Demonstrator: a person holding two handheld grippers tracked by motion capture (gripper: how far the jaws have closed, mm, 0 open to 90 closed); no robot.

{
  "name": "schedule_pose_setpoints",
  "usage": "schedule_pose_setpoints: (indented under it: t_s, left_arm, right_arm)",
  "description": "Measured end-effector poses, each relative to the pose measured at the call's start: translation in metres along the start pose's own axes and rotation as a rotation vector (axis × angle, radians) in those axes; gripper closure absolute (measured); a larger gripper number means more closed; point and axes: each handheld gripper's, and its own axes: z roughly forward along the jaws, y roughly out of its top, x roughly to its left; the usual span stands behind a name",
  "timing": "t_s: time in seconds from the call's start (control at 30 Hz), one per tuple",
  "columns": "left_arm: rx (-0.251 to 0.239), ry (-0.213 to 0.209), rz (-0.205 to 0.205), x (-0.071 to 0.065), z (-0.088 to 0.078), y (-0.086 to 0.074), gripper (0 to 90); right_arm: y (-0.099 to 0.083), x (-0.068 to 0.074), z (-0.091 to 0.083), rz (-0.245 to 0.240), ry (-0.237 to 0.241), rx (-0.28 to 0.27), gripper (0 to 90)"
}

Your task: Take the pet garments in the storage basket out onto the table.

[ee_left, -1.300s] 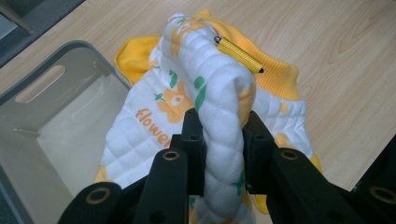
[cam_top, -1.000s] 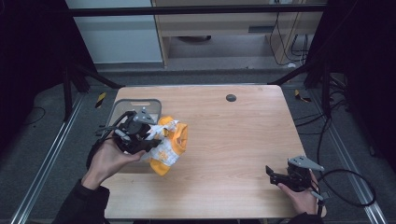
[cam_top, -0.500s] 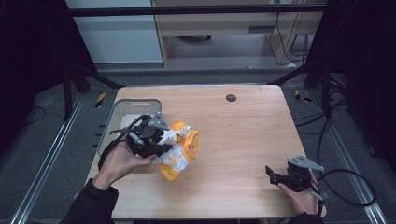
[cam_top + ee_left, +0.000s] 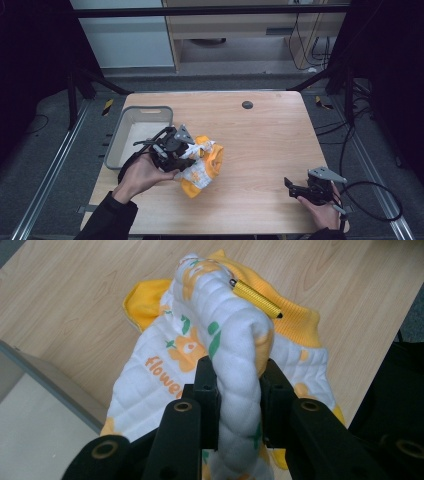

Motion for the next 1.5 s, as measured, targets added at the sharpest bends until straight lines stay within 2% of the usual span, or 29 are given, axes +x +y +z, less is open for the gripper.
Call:
schedule_pose_setpoints:
  t_s: [0.37, 0.8, 1.17, 1.5]
  left_arm:
    - [0.019, -0.032, 0.030, -0.011, 0.021, 0.009, 74.2]
    - [0.027, -0.057, 0.044, -0.017, 0.040, 0.010, 74.3]
    - [0.063, -0.076, 0.067, -0.023, 0.061, 0.012, 74.2]
    - [0.070, -0.084, 0.065, -0.023, 0.077, 0.010, 74.2]
  right_arm:
    - [0.000, 0.000, 0.000, 0.001, 0.001, 0.000, 7.9]
    - [0.000, 0.000, 0.000, -0.002, 0.002, 0.000, 7.8]
    - [0.000, -0.001, 0.000, -0.009, 0.000, -0.003, 7.8]
    - [0.000, -0.001, 0.001, -0.011, 0.002, -0.002, 7.8]
